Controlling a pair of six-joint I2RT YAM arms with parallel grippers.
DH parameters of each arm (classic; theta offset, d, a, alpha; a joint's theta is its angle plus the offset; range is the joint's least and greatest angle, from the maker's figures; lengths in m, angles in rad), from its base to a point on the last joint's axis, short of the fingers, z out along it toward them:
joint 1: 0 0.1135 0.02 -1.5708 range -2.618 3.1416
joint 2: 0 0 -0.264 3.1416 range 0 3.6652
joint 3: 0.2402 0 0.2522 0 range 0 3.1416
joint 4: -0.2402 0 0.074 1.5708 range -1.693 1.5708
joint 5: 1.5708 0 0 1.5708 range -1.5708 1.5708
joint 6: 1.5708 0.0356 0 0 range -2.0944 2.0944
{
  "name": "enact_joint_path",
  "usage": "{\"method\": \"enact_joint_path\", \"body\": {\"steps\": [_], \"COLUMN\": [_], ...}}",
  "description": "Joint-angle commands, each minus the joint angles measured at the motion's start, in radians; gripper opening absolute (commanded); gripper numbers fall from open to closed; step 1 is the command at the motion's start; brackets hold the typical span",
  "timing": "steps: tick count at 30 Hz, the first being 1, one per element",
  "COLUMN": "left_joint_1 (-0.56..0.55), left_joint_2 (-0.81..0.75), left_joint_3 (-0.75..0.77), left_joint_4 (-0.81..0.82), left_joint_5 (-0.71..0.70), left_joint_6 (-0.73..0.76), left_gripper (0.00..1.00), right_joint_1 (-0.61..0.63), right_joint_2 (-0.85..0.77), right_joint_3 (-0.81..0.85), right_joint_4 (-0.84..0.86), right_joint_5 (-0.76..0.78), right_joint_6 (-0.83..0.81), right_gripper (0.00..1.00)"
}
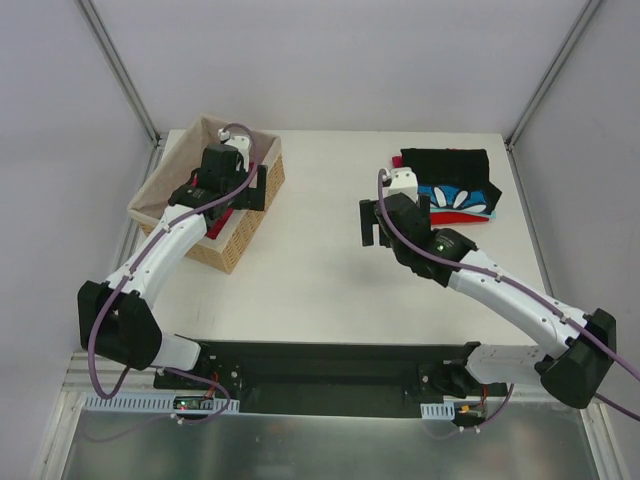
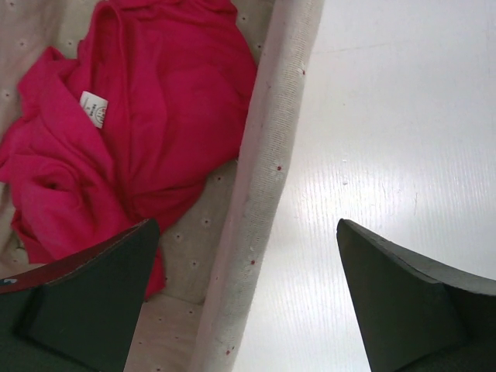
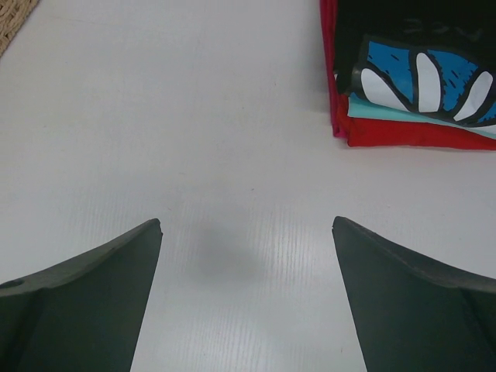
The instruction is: Fold and stack the t-shirts
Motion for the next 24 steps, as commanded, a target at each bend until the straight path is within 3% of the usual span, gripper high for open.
{"method": "enact_joint_path", "body": {"steps": [1, 8, 13, 16, 18, 19, 24], "left_joint_1": [0.001, 0.000, 0.033, 0.074, 0.094, 0.114, 0.186], "left_joint_2": [0.024, 0.079, 0.151, 0.201, 0.215, 0.226, 0.267], "left_joint_3": [0.004, -0.054, -0.056, -0.046, -0.037, -0.020, 0.053], "left_joint_4": [0.021, 0.021, 0.021, 0.021, 0.023, 0.021, 0.020], "left_joint_5": [0.082, 0.055, 0.024, 0.042, 0.020, 0.004, -0.011], "left_joint_6": [-0.001, 0.016, 0.019, 0.004, -0.010, -0.014, 0.010], "left_gripper": [0.99, 0.96, 0.86, 0.65, 0.16, 0.00, 0.00], "right_joint_1": [0.004, 0.005, 0.005, 0.005, 0.005, 0.004, 0.005], "right_joint_2": [-0.034, -0.020, -0.012, -0.014, -0.014, -0.014, -0.001], "right_joint_3": [-0.012, -0.012, -0.009, -0.007, -0.007, -0.009, -0.010], "right_joint_4": [0.021, 0.027, 0.030, 0.028, 0.030, 0.028, 0.033], "right_joint_5": [0.040, 0.018, 0.005, 0.008, 0.011, 0.011, -0.006], "right_joint_6": [-0.011, 0.001, 0.006, 0.004, 0.003, 0.001, 0.011], "right_gripper": [0.96, 0.97, 0.97, 0.96, 0.97, 0.96, 0.97]}}
